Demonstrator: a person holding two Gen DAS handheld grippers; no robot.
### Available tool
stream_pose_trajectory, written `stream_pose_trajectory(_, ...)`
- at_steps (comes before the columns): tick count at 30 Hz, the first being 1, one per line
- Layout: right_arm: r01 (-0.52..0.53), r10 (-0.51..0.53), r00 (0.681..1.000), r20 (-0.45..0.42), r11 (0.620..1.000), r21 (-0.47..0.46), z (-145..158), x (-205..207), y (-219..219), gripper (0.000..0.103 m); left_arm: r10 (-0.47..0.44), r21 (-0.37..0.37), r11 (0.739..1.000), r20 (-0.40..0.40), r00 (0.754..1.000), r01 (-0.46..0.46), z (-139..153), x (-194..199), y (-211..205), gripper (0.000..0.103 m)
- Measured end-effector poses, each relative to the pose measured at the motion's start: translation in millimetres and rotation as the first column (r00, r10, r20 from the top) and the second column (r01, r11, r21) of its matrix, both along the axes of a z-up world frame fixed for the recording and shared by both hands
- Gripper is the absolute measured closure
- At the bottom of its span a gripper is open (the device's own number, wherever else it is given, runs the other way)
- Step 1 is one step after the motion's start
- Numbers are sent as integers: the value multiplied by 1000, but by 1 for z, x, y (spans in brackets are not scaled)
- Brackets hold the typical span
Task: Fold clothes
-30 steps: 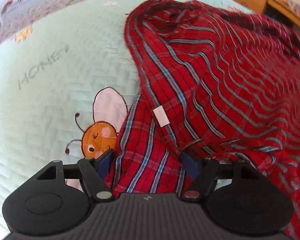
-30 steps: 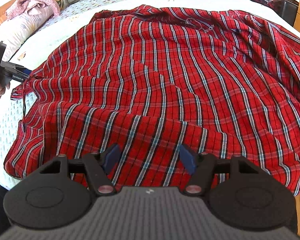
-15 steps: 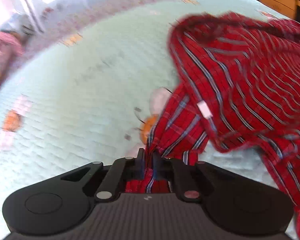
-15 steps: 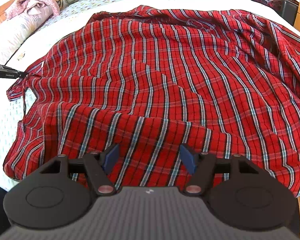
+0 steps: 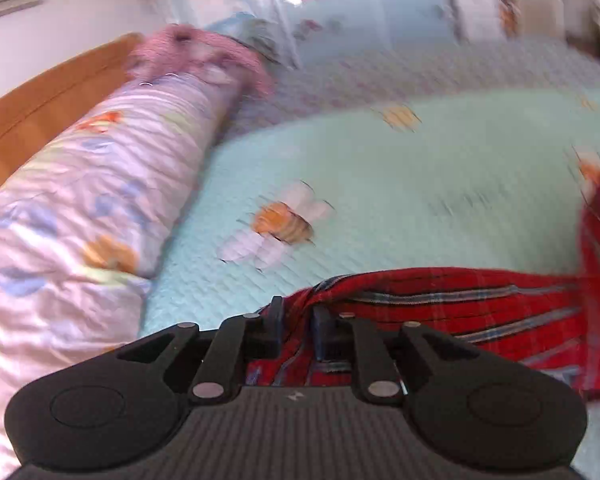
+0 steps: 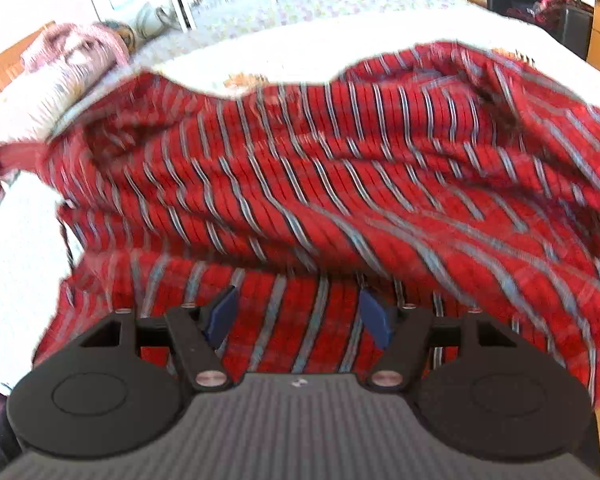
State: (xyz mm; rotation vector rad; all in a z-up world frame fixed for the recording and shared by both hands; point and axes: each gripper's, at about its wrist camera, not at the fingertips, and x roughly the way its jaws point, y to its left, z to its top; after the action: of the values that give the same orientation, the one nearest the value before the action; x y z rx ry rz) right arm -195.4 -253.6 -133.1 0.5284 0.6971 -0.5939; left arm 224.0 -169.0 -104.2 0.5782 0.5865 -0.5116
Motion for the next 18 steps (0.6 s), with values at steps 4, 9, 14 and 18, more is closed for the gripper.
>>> stream_pose_trajectory(4, 4, 0, 993, 115, 999, -35, 31, -8, -19, 35, -6, -34, 999, 42, 999, 7, 3, -27, -12, 86)
stream_pose_trajectory(9, 51, -22, 981, 193, 988, -145, 76, -8, -84, 27, -125, -146, 979, 110, 986, 141, 36, -59, -50, 68)
stream_pose_trajectory(14, 18, 2, 998, 66, 951, -310, 79, 30, -187, 20, -316, -163, 926, 155, 936, 340, 53, -100, -132, 55)
stream_pose_trajectory(18, -98, 37, 987, -159, 913, -397, 54, 80, -254, 20, -430, -238, 881, -42, 902, 409, 27, -124, -212, 48)
